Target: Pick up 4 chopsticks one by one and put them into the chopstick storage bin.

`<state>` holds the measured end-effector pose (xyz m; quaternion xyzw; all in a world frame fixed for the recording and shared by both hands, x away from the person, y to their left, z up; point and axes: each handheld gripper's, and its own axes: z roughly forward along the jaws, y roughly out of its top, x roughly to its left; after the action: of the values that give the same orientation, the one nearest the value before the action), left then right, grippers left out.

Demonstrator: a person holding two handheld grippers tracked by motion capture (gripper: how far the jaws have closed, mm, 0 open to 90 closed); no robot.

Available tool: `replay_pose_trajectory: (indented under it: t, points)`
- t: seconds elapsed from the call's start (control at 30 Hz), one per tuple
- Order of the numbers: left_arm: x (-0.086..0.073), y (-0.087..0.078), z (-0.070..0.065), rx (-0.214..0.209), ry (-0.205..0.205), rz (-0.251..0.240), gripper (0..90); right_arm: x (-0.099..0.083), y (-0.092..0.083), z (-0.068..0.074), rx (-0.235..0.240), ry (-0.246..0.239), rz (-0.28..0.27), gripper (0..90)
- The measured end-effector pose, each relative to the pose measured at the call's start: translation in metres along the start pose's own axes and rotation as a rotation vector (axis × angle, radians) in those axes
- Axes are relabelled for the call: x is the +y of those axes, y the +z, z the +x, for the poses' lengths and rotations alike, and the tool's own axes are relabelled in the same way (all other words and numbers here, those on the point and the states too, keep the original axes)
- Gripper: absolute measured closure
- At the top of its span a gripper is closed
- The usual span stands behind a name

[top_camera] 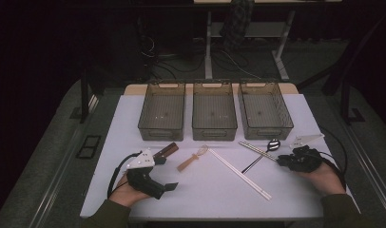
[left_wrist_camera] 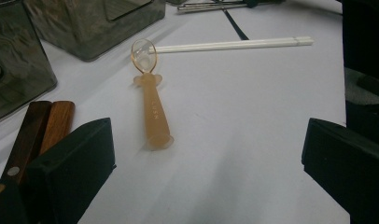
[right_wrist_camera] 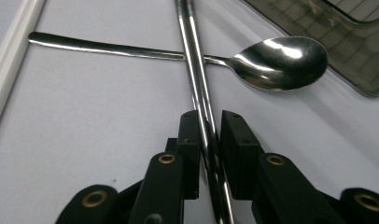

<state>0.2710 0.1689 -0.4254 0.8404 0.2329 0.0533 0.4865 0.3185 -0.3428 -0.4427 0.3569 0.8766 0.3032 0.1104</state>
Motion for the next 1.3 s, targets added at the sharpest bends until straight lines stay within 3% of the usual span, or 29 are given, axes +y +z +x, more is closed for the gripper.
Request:
replay_pose_trajectory:
  t: [1.03, 1.1, 1.3]
  points:
    - [0.000, 0.000, -0.001, -0.010, 0.002, 0.000, 1.0, 0.007, 0.002, 0.019, 0.023, -0.015, 0.037, 79.2]
    - [0.000, 0.000, -0.001, -0.010, 0.002, 0.000, 1.0, 0.007, 0.001, 0.018, 0.026, -0.004, 0.015, 71.5]
    - [0.000, 0.000, -0.001, -0.014, 0.002, 0.002, 1.0, 0.006, -0.007, 0.016, 0.029, 0.019, -0.041, 71.0]
